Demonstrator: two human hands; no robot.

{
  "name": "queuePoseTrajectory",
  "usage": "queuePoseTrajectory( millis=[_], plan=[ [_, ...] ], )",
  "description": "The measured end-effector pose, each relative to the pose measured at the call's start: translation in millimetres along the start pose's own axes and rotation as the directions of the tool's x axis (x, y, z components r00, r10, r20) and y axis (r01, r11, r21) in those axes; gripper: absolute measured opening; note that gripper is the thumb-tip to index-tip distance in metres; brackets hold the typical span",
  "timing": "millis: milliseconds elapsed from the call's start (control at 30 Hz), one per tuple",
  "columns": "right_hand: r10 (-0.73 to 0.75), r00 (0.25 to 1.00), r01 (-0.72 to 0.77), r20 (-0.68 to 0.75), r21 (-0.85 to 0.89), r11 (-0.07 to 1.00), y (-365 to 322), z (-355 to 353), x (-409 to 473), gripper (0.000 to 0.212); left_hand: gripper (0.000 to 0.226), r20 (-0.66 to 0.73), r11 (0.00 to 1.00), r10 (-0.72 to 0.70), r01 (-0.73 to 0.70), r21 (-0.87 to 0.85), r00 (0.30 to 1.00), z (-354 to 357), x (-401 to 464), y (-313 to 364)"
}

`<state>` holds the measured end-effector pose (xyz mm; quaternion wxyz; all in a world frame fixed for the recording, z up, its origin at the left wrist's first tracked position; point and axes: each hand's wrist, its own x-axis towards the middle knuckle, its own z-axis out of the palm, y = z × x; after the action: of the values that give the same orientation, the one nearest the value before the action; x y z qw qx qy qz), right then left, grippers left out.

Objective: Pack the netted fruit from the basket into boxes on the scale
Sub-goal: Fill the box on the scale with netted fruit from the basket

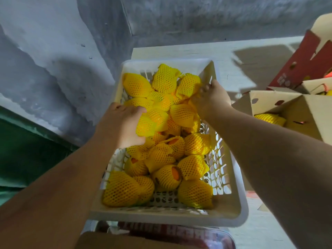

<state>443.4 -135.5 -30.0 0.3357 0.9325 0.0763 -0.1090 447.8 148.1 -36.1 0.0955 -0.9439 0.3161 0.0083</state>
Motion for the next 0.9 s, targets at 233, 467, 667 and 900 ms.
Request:
queuePoseTrajectory(
  millis=[233, 467, 667, 900],
  plan=[
    [-0.010, 1.000, 0.010, -0.013, -0.018, 1.000, -5, 6, 12, 0.080, 0.091, -0.140, 0.967, -0.077, 0.040, -0.251, 0.987, -1, -4, -4],
    [-0.093, 0.989, 0.107, 0.118, -0.118, 0.987, -8, 14, 23, 0.070, 0.087, -0.169, 0.953, -0.089, 0.035, -0.301, 0.982, -3, -8, -1],
    [-0.270, 0.956, 0.284, 0.114, -0.147, 0.947, -5, 17, 24, 0.054, 0.087, -0.156, 0.917, -0.164, 0.092, -0.389, 0.974, -1, -7, -5],
    [-0.090, 0.994, 0.079, 0.061, 0.165, 0.983, -28, 17, 13, 0.094, 0.083, -0.219, 0.909, -0.126, 0.024, -0.415, 0.968, 0, -7, -8]
  ],
)
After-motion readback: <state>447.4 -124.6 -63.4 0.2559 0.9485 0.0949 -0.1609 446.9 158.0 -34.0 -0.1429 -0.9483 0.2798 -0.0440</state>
